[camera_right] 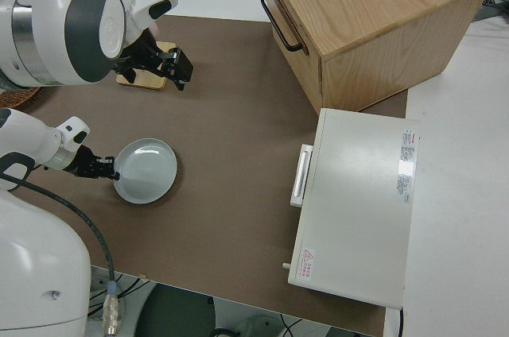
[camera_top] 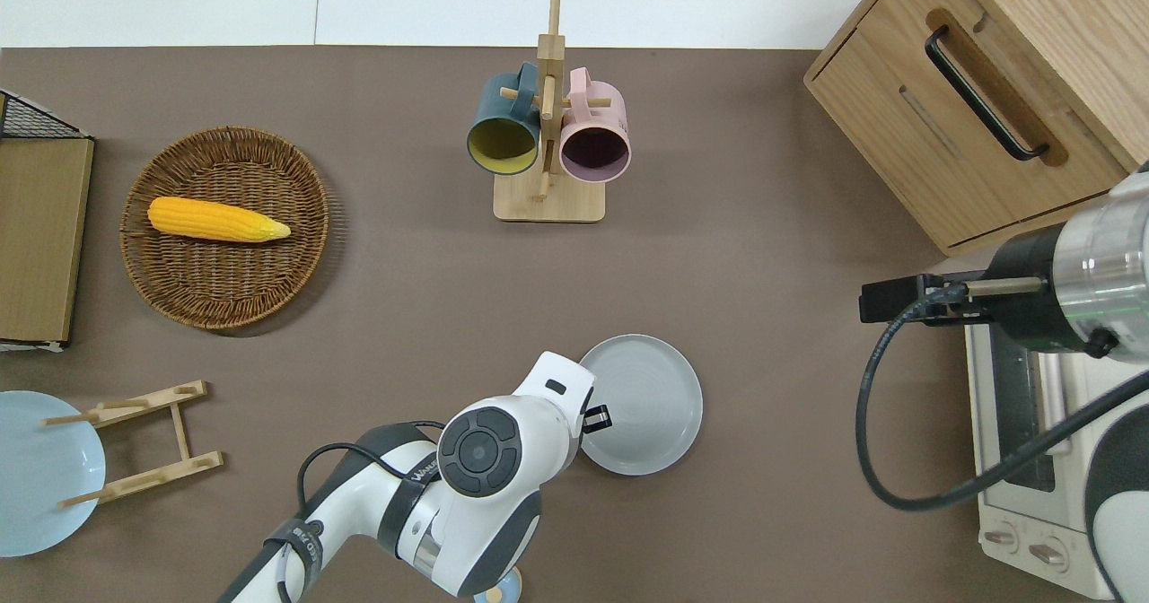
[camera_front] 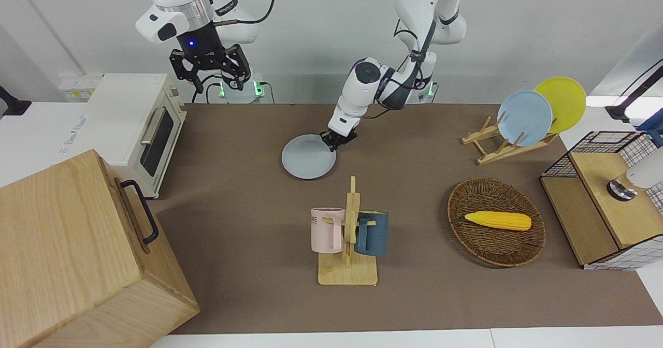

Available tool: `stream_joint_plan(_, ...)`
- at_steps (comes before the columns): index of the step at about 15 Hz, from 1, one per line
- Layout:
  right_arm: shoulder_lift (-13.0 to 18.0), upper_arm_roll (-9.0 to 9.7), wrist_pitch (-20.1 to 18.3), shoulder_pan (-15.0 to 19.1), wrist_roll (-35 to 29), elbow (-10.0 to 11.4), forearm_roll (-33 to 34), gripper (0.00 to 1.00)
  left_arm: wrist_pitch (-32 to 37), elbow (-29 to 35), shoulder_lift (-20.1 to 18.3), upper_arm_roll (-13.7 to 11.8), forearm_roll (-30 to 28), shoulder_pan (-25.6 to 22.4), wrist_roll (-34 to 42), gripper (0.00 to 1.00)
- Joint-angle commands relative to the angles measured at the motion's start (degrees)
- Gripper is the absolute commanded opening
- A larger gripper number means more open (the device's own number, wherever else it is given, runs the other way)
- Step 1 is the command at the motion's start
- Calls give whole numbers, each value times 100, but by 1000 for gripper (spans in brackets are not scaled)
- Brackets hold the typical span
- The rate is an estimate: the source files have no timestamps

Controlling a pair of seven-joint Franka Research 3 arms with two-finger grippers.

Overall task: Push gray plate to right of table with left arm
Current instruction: 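Continue pushing the gray plate with the left gripper to table center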

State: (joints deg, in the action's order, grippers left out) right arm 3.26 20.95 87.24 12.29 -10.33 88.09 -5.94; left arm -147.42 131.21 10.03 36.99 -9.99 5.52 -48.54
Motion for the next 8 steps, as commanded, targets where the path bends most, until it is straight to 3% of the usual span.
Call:
stream_joint_plan(1,-36,23,-31,37,-12,-81,-92,996,-199,-262,359,-52,620,204,-716,0)
stream_joint_plan(8,-36,23,-31,37,-12,-81,-92,996,-199,-605,781,-69,1333,344,-1377,0)
